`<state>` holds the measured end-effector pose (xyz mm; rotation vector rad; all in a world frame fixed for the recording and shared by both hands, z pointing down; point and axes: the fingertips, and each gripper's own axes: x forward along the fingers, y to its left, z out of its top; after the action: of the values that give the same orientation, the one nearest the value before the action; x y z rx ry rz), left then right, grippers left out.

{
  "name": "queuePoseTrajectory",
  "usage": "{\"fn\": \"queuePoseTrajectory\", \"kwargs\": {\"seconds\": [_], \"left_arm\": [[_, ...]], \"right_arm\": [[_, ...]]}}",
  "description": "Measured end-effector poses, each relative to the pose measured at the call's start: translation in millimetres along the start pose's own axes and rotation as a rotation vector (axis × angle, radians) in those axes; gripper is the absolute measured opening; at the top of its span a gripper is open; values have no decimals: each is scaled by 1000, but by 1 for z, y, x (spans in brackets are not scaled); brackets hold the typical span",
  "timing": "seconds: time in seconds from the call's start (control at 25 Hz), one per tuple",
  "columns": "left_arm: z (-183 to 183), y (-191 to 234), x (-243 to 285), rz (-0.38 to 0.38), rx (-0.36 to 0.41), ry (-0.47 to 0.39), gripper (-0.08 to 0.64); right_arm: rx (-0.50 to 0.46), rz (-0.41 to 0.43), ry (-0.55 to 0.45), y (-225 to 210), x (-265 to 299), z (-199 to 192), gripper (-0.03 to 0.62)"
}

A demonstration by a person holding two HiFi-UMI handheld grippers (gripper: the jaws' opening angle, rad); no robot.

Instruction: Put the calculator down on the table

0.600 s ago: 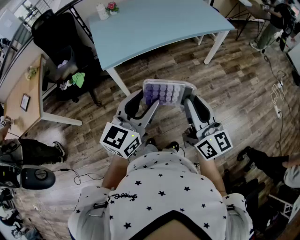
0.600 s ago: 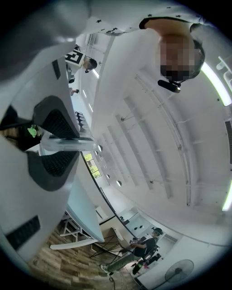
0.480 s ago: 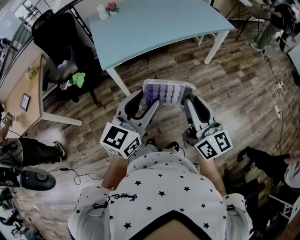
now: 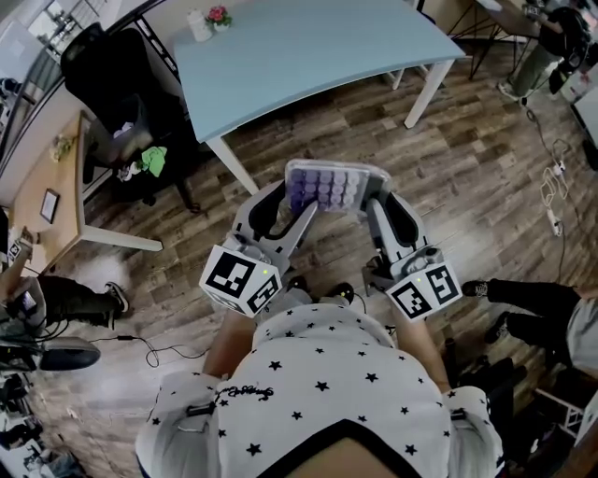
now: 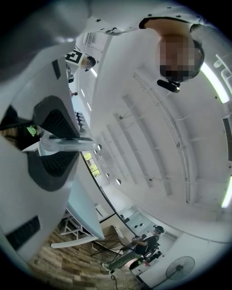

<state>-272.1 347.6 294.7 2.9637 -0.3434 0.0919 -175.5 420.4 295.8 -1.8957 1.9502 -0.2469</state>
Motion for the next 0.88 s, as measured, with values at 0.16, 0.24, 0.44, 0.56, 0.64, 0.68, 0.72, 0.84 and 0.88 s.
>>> {"fn": "queuePoseTrajectory", "kwargs": {"seconds": [0.16,0.24,0.44,0.56,0.64,0.68,0.72,0.84,0.88], "left_arm": [[-1,-11,12,-4,1,-1,213],[-1,-17,17,-1,2,-7,213],[-3,-34,30,7,10,-16,213],[-4,-41,36,20,9,-16,213],[-4,-43,38,25,5,-12,213],[-4,-44,39,27,6,-9,213],[-4,-44,40,28,8,-7,213],[-5,-42,45,35,14,-6,213],[-6,-40,47,36,13,-5,213]], "right_arm": [[1,-5,-3,-12,-9,7,75],[-4,-4,-7,-18,-14,11,75],[-9,9,-9,-32,-26,20,75],[-7,16,-7,-40,-31,24,75],[-2,20,-6,-43,-32,25,75],[2,21,-5,-44,-32,25,75],[7,23,-5,-45,-32,25,74],[14,27,-5,-50,-29,25,74],[14,27,-5,-53,-28,24,74]]}}
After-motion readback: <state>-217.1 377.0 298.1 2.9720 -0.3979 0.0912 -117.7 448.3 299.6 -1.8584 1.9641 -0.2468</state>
